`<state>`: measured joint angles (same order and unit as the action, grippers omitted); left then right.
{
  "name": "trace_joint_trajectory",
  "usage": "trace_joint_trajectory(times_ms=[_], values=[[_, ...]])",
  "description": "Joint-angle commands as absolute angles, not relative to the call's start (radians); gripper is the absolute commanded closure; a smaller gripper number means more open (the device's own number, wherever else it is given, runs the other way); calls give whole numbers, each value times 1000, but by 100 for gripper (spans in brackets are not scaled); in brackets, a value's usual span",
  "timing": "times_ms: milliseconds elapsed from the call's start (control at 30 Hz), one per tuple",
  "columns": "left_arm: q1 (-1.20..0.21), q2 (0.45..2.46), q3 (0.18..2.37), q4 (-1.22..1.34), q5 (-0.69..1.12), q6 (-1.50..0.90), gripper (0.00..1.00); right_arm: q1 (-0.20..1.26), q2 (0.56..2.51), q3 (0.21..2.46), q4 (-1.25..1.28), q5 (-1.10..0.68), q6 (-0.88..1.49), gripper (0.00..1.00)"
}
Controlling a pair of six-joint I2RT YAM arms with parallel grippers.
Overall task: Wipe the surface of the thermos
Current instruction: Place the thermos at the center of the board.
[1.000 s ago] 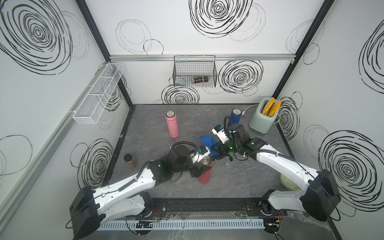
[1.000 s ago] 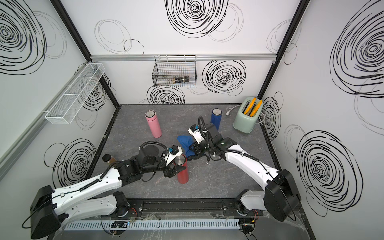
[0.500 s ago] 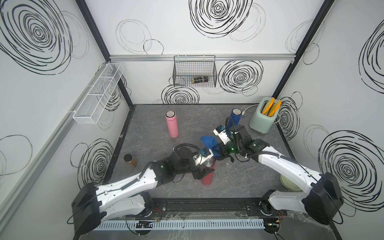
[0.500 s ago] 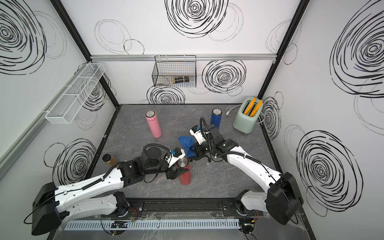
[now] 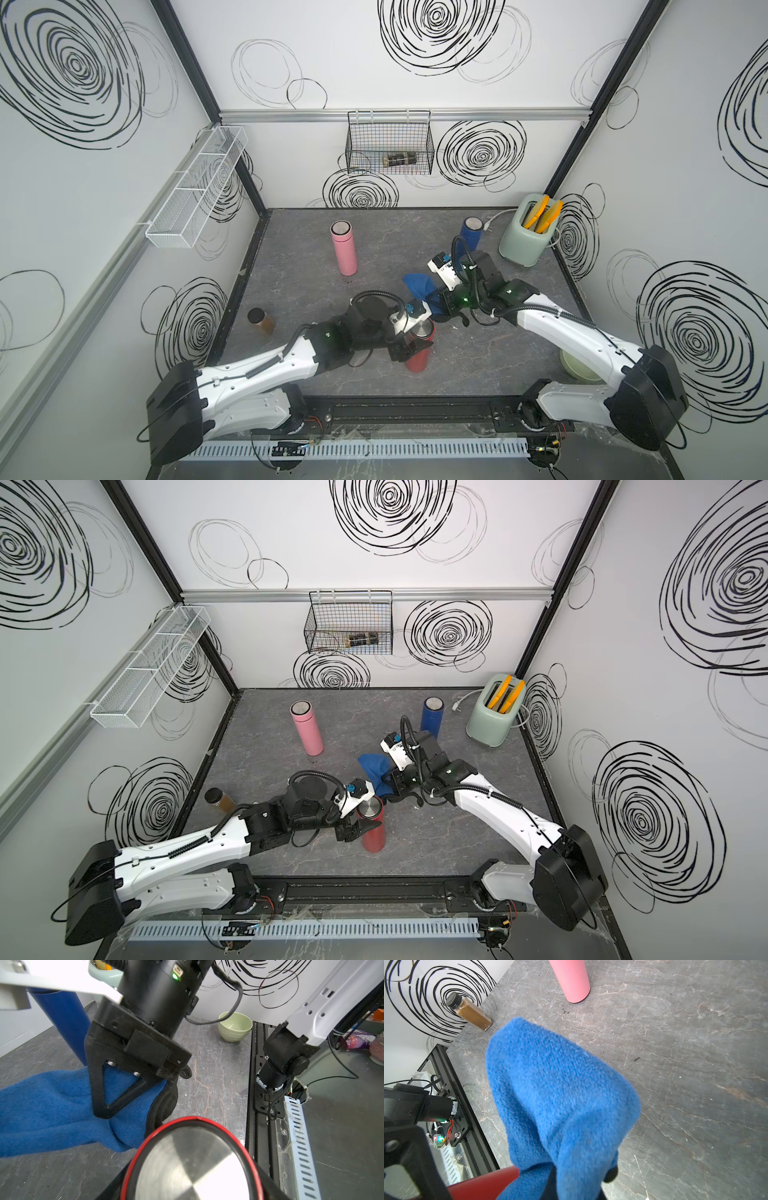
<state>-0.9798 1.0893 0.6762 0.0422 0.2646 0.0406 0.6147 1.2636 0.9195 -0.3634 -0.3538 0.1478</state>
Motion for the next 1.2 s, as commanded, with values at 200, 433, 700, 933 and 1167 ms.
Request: trace_joint_trajectory(times_ms=[200,433,700,933,1167], values=[[-907,1072,637,-32,298,3,89,604,1261,901,-364,-354,157,98],[-905,1027,634,-22,298,3,89,600,1250,894,-362,-354,159,98],[-946,1027,625,2,298,3,89,599,1246,895,-367,-353,161,98],[-984,1064,633,-8,298,3,89,598,1239,893,-369,-350,162,98],[-1017,1075,617,6,298,3,89,598,1234,888,-368,-351,165,98]])
